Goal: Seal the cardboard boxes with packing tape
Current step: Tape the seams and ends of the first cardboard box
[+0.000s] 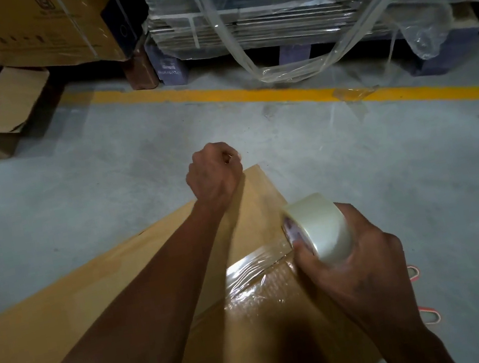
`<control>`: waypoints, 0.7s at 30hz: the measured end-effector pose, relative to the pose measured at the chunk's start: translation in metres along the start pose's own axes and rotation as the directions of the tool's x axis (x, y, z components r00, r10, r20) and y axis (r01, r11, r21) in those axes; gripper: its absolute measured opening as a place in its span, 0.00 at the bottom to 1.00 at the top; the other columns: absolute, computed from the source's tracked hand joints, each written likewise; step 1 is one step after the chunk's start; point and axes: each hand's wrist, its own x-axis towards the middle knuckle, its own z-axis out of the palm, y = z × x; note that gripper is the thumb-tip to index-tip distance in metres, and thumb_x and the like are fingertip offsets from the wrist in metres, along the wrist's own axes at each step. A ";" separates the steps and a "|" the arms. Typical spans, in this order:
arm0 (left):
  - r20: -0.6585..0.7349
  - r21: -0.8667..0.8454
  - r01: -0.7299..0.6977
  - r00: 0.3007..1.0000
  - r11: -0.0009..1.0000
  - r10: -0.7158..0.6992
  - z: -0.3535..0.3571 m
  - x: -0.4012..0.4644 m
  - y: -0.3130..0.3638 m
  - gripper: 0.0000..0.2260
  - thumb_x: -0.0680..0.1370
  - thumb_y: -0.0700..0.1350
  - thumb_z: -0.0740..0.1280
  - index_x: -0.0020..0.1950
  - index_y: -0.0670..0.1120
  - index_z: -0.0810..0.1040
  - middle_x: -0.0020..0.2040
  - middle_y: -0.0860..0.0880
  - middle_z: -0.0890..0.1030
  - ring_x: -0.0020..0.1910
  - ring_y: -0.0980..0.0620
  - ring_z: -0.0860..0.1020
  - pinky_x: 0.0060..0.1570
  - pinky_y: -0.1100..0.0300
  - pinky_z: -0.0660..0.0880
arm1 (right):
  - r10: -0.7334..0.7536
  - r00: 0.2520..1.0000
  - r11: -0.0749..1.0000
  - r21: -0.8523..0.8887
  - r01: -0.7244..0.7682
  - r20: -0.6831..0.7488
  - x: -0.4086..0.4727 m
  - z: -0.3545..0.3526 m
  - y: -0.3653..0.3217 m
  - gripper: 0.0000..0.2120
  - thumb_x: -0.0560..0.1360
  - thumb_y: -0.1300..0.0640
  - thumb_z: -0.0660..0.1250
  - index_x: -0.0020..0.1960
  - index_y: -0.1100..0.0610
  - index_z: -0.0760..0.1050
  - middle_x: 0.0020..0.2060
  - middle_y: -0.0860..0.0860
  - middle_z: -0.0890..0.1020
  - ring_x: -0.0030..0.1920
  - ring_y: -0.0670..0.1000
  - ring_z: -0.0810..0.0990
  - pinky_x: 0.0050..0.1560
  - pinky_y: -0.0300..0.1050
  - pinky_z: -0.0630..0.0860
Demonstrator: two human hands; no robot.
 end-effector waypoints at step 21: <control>0.190 0.181 -0.405 0.908 0.896 0.372 0.002 -0.047 -0.014 0.27 0.82 0.58 0.47 0.74 0.53 0.76 0.66 0.49 0.82 0.62 0.43 0.80 0.62 0.48 0.69 | -0.129 0.987 0.992 -0.030 0.126 -0.093 -0.061 -0.029 0.027 0.35 0.66 0.43 0.80 0.69 0.43 0.69 0.41 0.45 0.83 0.40 0.55 0.83 0.41 0.48 0.80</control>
